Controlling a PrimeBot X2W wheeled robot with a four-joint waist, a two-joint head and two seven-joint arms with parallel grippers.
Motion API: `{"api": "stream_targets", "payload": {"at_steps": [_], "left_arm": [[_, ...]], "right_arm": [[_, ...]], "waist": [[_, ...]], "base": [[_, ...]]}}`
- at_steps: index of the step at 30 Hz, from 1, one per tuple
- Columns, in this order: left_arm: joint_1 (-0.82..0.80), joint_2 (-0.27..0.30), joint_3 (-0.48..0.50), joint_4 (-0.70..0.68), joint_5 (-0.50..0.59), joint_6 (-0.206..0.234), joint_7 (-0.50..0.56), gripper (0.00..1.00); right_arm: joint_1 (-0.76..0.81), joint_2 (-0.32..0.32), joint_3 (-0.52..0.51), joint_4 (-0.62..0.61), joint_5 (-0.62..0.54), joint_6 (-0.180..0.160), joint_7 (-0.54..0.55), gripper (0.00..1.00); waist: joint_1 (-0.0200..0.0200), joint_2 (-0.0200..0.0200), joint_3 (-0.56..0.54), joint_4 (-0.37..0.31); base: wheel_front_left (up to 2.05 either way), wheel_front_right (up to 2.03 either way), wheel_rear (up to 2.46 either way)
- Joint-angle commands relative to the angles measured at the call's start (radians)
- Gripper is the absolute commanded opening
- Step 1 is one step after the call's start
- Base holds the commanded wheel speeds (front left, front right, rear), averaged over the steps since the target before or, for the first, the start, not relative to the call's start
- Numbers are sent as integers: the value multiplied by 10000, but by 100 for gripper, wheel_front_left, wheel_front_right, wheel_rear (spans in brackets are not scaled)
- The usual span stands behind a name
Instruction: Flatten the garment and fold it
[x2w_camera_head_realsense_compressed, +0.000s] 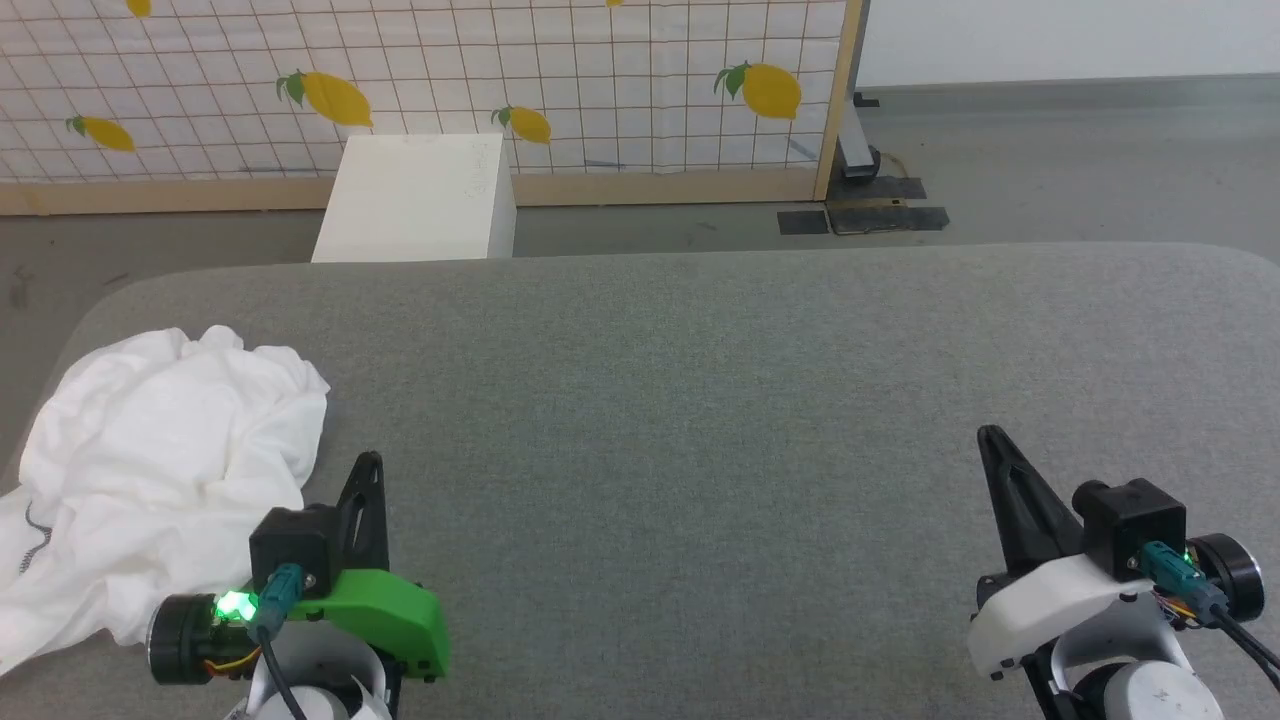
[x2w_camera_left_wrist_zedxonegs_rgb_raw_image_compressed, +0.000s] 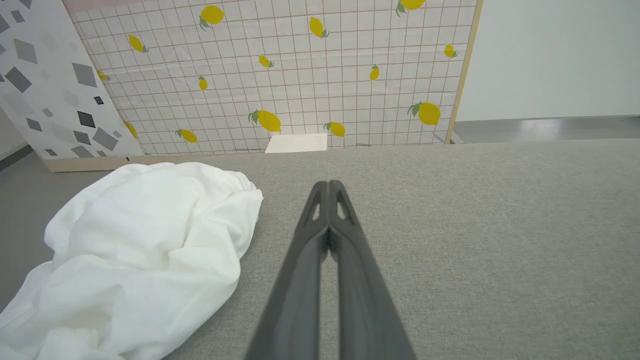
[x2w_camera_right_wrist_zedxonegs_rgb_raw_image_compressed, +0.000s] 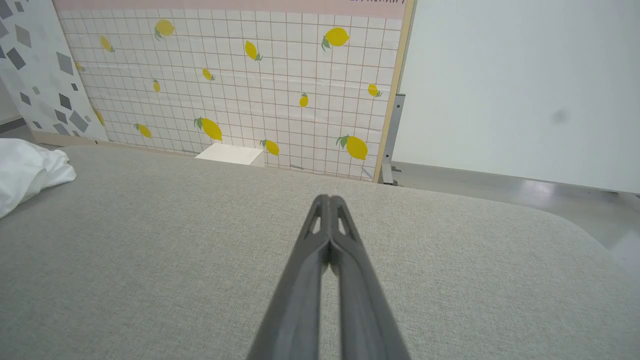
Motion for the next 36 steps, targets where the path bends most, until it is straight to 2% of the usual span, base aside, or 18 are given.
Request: {"api": "stream_targets", "payload": {"at_steps": [1, 9, 10, 36], "left_arm": [[104, -38, 35, -24, 126, -7, 14, 0], [104, -38, 35, -24, 126, -7, 14, 0], [1, 0, 0, 0, -1, 0, -1, 100], [169, -5, -105, 171, -369, 209, -479, 100]], "right_arm": [[138, 1, 14, -53, -64, -15, 1, 0], [138, 1, 14, -53, -64, -15, 1, 0], [1, 0, 2, 0, 2, 0, 1, 100], [136, -1, -48, 426, 546, -3, -480, 100]], "waist": [[0, 0, 0, 0], [0, 0, 0, 0], [0, 0, 0, 0], [0, 0, 28, 186]], "base": [[0, 0, 0], [0, 0, 0], [0, 0, 0], [0, 0, 0]]}}
